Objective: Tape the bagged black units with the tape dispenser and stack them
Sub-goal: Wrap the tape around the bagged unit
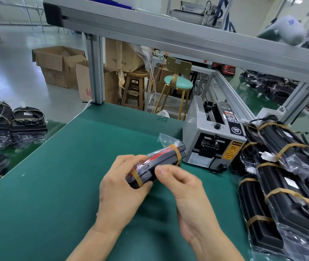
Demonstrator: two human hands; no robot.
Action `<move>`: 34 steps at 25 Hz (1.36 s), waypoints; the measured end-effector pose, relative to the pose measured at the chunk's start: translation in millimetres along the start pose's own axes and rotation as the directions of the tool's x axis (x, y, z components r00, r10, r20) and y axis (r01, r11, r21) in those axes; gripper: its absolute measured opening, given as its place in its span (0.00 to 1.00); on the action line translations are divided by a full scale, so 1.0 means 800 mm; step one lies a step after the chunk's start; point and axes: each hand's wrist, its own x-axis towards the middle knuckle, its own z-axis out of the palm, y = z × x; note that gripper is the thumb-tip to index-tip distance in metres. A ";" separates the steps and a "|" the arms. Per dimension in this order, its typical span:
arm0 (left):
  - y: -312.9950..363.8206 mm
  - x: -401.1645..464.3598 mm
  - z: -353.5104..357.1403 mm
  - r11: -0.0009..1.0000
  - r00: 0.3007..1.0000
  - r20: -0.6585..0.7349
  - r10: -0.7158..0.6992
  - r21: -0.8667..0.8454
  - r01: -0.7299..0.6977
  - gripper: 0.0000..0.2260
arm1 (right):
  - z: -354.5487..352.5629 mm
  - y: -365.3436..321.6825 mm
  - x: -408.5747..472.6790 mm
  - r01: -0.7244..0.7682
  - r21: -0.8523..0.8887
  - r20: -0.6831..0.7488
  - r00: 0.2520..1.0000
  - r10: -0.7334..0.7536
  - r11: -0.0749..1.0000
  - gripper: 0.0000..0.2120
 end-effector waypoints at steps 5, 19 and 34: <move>0.006 -0.002 0.002 1.000 1.000 -0.021 0.007 0.016 -0.006 0.25 | 0.004 -0.005 0.018 0.152 -0.295 -0.131 0.971 -0.198 0.943 0.05; 0.013 -0.010 0.010 1.000 0.998 -0.064 -0.003 0.014 0.004 0.21 | 0.015 0.011 0.011 0.122 -0.444 -0.121 0.973 -0.194 0.888 0.07; 0.015 -0.010 0.010 1.000 0.998 -0.068 -0.008 0.015 0.009 0.22 | 0.012 0.022 0.014 0.150 -0.383 -0.176 0.957 -0.231 0.911 0.06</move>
